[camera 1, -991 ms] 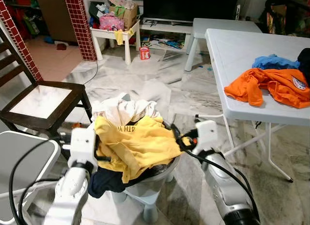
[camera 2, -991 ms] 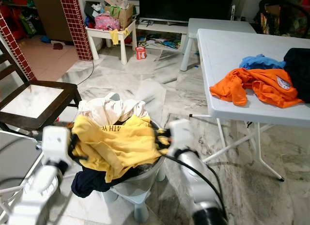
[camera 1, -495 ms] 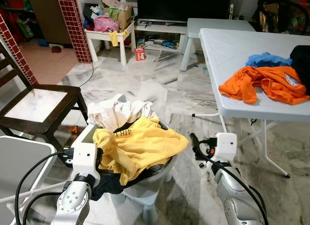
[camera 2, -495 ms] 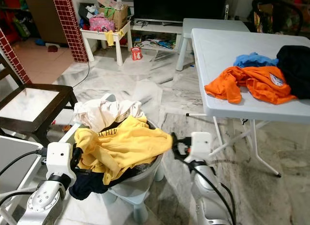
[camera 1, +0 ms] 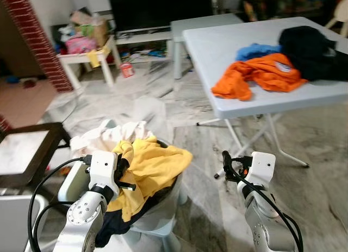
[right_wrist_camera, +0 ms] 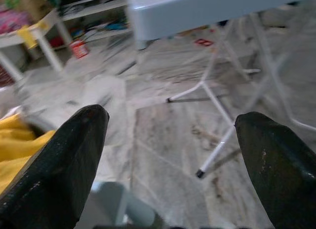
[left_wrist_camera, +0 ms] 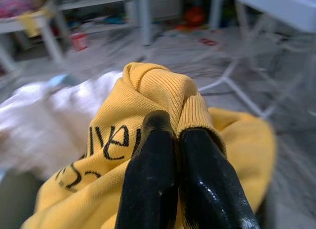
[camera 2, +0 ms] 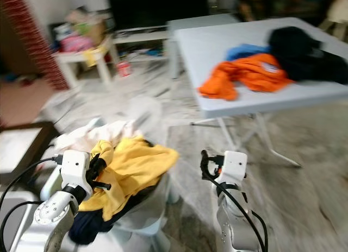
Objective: Hang hanger
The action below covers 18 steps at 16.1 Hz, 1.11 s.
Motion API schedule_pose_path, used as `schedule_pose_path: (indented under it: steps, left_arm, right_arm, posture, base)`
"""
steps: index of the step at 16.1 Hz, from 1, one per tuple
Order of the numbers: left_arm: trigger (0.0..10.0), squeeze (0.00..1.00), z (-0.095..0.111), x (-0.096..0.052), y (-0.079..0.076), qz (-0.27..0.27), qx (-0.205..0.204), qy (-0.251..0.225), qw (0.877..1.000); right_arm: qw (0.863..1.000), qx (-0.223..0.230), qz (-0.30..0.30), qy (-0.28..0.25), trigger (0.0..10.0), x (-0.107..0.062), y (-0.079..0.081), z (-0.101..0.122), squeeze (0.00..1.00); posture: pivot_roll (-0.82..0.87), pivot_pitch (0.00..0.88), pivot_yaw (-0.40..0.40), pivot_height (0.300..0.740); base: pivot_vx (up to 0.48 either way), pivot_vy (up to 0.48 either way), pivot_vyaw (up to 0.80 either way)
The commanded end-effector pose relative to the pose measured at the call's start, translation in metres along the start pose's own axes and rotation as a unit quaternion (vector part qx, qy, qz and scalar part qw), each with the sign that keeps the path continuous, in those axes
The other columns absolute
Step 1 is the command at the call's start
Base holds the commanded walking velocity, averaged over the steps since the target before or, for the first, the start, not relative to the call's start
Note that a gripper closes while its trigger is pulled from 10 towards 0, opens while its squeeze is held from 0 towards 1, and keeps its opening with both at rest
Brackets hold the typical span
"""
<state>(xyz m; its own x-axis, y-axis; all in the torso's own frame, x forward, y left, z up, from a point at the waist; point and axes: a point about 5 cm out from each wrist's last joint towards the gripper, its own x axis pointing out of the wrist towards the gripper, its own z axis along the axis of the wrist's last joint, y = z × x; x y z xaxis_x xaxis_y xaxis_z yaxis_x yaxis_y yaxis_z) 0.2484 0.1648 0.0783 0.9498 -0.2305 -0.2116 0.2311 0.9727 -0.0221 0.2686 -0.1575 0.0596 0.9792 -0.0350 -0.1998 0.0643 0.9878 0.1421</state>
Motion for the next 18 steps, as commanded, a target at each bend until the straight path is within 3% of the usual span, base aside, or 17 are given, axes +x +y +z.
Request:
schedule_pose_path:
  steps: [1,4,10,18]
  left_arm:
    - [10.0,0.00,0.001,0.002,0.002,-0.005,0.002,0.003,1.000]
    - [10.0,0.00,0.006,0.010,-0.003,-0.007,-0.013,-0.007,1.000]
    - [10.0,0.00,0.000,0.012,-0.007,0.013,-0.051,-0.009,0.999]
    - [10.0,0.00,-0.004,0.015,-0.010,0.014,-0.059,-0.002,0.998]
  right_arm:
    - [1.000,0.008,0.006,-0.008,10.0,0.003,0.007,0.004,0.00]
    - [1.000,-0.001,0.012,-0.010,10.0,0.005,0.004,0.007,0.00]
    - [0.998,-0.046,0.029,-0.013,10.0,0.015,0.002,0.017,0.00]
    - [0.998,-0.044,0.043,-0.016,10.0,0.020,0.006,0.021,0.00]
  posture:
    - [-0.06,0.000,0.147,0.740]
    - [-0.07,0.000,0.124,0.740]
    - [-0.07,0.000,0.058,0.740]
    - [-0.08,0.000,0.050,0.740]
  base:
    - [0.000,0.000,-0.61]
    - [0.000,0.000,0.00]
    - [0.000,0.000,0.00]
    - [0.000,-0.294,0.00]
